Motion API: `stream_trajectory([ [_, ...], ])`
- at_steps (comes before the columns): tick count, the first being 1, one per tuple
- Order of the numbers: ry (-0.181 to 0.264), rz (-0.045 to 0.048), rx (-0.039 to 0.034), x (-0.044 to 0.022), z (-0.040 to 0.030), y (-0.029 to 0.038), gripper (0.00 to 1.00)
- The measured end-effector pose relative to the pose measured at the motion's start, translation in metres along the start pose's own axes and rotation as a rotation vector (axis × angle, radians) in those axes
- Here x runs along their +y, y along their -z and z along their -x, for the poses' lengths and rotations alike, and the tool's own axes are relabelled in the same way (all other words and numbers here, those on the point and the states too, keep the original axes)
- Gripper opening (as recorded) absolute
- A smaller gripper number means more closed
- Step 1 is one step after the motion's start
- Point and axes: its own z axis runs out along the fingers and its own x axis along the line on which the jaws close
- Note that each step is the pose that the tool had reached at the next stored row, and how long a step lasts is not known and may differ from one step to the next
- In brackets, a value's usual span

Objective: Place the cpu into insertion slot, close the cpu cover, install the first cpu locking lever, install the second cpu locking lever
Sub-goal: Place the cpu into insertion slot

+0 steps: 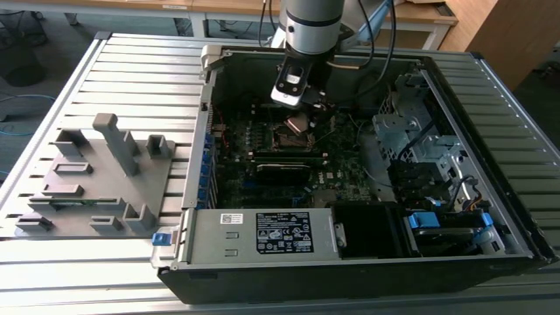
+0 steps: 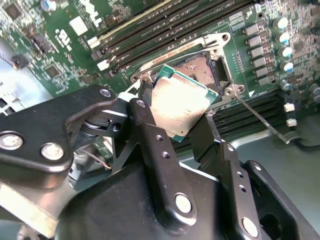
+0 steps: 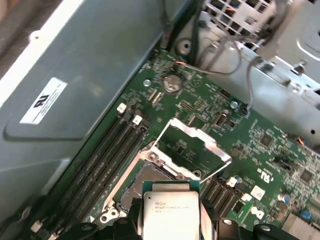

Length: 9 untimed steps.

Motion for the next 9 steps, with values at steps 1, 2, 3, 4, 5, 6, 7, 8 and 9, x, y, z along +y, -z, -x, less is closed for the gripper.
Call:
stream_trajectory([
  [1, -0.016, -0.0003, -0.0013, 0.0000, 0.0000, -0.0002, 0.54],
  [2, -0.031, -0.0006, -0.0026, 0.0000, 0.0000, -0.0002, 0.54],
  [3, -0.044, -0.0008, -0.0035, -0.0001, 0.0000, -0.0003, 0.54],
  [4, -0.055, -0.0010, -0.0044, -0.0001, 0.0000, -0.0003, 0.54],
  [5, -0.063, -0.0010, -0.0050, -0.0001, 0.0000, -0.0004, 0.54],
  [6, -0.070, -0.0010, -0.0055, -0.0001, 0.0000, -0.0005, 0.54],
  [7, -0.075, -0.0011, -0.0059, -0.0001, 0.0000, -0.0005, 0.54],
  [8, -0.078, -0.0011, -0.0061, -0.0001, 0.0000, -0.0005, 0.54],
  [9, -0.078, -0.0012, -0.0062, -0.0001, 0.0000, -0.0004, 0.54],
])
